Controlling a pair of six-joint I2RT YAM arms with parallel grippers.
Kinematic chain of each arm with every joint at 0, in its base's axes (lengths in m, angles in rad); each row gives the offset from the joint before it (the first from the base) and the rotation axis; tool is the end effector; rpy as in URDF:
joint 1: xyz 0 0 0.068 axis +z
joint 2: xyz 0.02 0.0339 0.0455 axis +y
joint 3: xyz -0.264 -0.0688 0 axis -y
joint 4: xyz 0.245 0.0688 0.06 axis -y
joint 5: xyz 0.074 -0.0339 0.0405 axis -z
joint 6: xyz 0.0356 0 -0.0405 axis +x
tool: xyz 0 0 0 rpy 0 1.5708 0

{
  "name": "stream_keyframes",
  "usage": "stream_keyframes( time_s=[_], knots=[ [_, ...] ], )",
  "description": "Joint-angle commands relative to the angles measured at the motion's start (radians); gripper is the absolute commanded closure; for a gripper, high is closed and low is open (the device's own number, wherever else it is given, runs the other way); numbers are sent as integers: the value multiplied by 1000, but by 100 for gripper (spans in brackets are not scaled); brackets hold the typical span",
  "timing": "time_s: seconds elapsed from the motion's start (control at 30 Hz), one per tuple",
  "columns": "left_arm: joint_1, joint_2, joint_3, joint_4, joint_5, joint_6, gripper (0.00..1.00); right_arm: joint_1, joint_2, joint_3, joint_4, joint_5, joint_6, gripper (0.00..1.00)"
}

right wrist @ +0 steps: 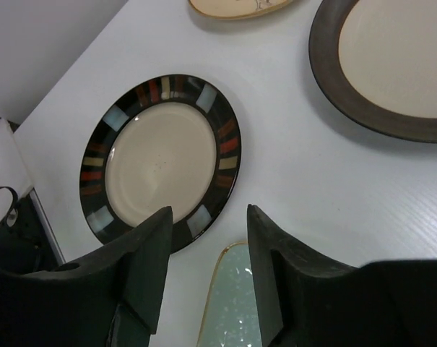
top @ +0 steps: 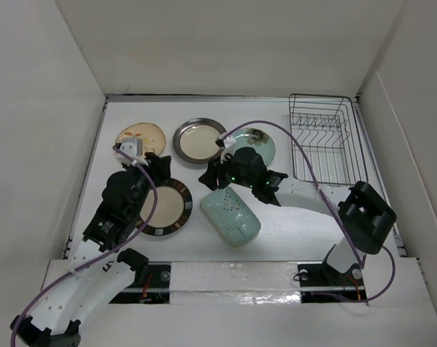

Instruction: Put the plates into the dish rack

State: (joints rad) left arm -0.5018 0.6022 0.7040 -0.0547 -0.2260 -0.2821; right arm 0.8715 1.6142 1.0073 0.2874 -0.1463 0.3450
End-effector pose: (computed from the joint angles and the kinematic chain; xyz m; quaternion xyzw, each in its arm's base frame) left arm 0.1342 -0.0645 0.3527 -0.0059 0.6907 -0.2027 0.6942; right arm 0.2346 0.2870 0.2525 -0.2517 0.7694 0.3824 0.4455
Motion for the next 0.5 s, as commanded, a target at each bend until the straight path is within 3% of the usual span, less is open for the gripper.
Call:
stream_keyframes(
  time_s=[0.0,0.07,0.13,0.3,0.37,0.4,0.43,0.47],
  knots=[
    [3,-33,45,6,-32,43,82,-5,13,25,87,-41,5,48],
    [3,-36,43,3,-52,41,98,-5,29,40,75,-48,2,77],
    [3,-35,43,4,-61,41,100,-5,42,48,73,-70,6,100],
    [3,-61,5,27,-73,52,100,-5,108,93,-2,-96,15,100],
    [3,-73,-6,21,-79,49,96,-16,125,96,-11,-128,40,87],
    [3,-79,-15,27,-73,47,81,-25,134,100,-20,-151,43,78],
    [3,-88,-24,30,-69,47,74,-25,148,99,-21,-180,49,61],
    [3,-90,-23,29,-70,47,68,-25,153,94,-16,-188,52,53]
  ],
)
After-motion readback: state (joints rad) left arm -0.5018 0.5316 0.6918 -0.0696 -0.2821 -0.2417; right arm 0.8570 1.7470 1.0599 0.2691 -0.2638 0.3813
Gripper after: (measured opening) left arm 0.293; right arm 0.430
